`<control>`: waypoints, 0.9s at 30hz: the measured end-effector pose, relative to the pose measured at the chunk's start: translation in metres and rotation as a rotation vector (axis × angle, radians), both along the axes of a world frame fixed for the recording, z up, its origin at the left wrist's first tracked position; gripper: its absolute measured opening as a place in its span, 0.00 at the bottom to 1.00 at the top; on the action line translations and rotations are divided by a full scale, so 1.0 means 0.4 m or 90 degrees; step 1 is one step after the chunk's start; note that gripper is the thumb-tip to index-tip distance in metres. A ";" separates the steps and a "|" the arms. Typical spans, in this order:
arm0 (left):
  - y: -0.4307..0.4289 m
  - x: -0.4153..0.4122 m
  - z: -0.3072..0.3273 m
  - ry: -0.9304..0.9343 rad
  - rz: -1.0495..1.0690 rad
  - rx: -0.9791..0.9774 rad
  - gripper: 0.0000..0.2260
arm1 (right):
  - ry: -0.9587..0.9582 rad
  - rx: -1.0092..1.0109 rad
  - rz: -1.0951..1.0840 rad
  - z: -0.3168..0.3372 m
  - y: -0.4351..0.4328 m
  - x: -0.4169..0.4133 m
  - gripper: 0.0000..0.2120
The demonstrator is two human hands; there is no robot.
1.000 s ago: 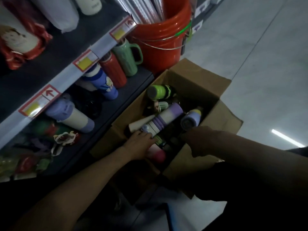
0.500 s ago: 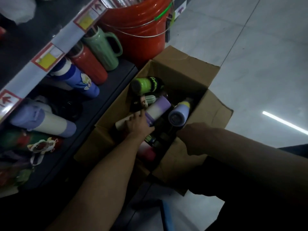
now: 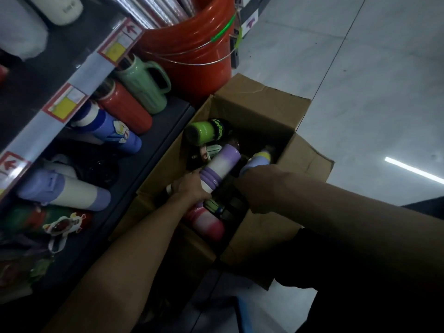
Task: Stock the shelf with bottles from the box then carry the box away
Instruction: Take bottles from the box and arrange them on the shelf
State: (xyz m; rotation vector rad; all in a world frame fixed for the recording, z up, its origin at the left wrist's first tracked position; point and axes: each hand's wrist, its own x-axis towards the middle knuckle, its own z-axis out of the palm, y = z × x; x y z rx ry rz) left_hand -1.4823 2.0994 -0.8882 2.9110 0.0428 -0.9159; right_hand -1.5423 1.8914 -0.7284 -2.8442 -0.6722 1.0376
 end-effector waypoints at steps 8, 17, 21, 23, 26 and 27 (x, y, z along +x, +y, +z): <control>0.064 -0.011 0.081 -0.109 -0.010 -0.055 0.32 | 0.012 -0.050 0.010 0.063 0.067 0.026 0.18; 0.140 -0.029 0.275 -0.207 -0.043 -0.226 0.24 | -0.067 -0.061 0.029 0.092 0.094 0.039 0.16; 0.168 -0.061 0.405 -0.240 -0.036 -0.306 0.22 | -0.056 -0.094 0.030 0.130 0.099 0.090 0.17; 0.186 -0.081 0.468 -0.248 0.003 -0.367 0.23 | -0.063 -0.098 0.028 0.137 0.105 0.110 0.15; 0.226 -0.103 0.549 -0.260 0.076 -0.476 0.25 | -0.091 0.016 -0.007 0.171 0.111 0.135 0.19; 0.244 -0.110 0.567 -0.271 0.113 -0.514 0.29 | -0.119 0.085 -0.027 0.188 0.111 0.141 0.19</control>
